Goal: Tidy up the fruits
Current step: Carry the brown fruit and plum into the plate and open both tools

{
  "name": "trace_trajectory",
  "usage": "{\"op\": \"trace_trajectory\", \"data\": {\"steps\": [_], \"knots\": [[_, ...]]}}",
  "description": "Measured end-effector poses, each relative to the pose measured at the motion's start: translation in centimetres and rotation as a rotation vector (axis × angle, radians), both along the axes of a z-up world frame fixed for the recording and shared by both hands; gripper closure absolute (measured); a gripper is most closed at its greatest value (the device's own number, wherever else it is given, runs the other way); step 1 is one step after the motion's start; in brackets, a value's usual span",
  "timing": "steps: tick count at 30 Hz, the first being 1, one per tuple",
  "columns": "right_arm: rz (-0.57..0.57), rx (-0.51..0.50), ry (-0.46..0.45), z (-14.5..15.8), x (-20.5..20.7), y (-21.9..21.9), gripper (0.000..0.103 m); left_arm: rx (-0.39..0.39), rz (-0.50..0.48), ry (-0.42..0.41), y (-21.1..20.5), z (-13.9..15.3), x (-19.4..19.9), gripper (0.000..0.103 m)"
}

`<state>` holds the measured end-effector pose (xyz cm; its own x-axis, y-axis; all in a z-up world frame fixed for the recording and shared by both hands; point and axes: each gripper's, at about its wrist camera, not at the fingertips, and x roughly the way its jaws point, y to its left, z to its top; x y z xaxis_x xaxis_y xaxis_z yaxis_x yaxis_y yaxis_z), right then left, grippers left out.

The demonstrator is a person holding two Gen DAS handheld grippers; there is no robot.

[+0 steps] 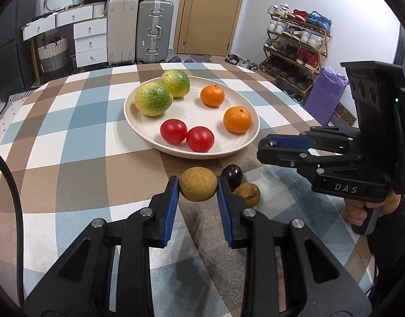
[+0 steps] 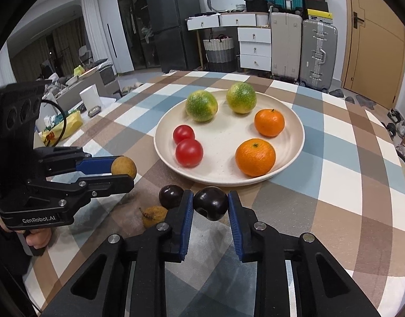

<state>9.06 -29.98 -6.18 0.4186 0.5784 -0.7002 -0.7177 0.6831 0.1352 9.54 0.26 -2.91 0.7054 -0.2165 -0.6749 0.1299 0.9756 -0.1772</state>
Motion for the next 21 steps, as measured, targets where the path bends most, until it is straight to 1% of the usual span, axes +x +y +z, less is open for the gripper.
{"op": "trace_trajectory", "data": {"steps": [3, 9, 14, 21], "knots": [[-0.007, 0.017, -0.008, 0.3, 0.1, -0.2, 0.076, -0.012, 0.011, -0.01, 0.3, 0.3, 0.1, 0.077], [-0.023, 0.066, -0.038, 1.5, -0.2, -0.8, 0.076, 0.024, 0.044, -0.042, 0.4, 1.2, 0.3, 0.077], [-0.035, 0.101, -0.074, 2.9, -0.3, -1.2, 0.076, 0.024, 0.056, -0.063, 0.8, 2.2, 0.7, 0.077], [-0.059, 0.128, -0.087, 4.1, 0.8, -1.4, 0.076, 0.033, 0.076, -0.085, 1.4, 3.4, 2.1, 0.077]]}}
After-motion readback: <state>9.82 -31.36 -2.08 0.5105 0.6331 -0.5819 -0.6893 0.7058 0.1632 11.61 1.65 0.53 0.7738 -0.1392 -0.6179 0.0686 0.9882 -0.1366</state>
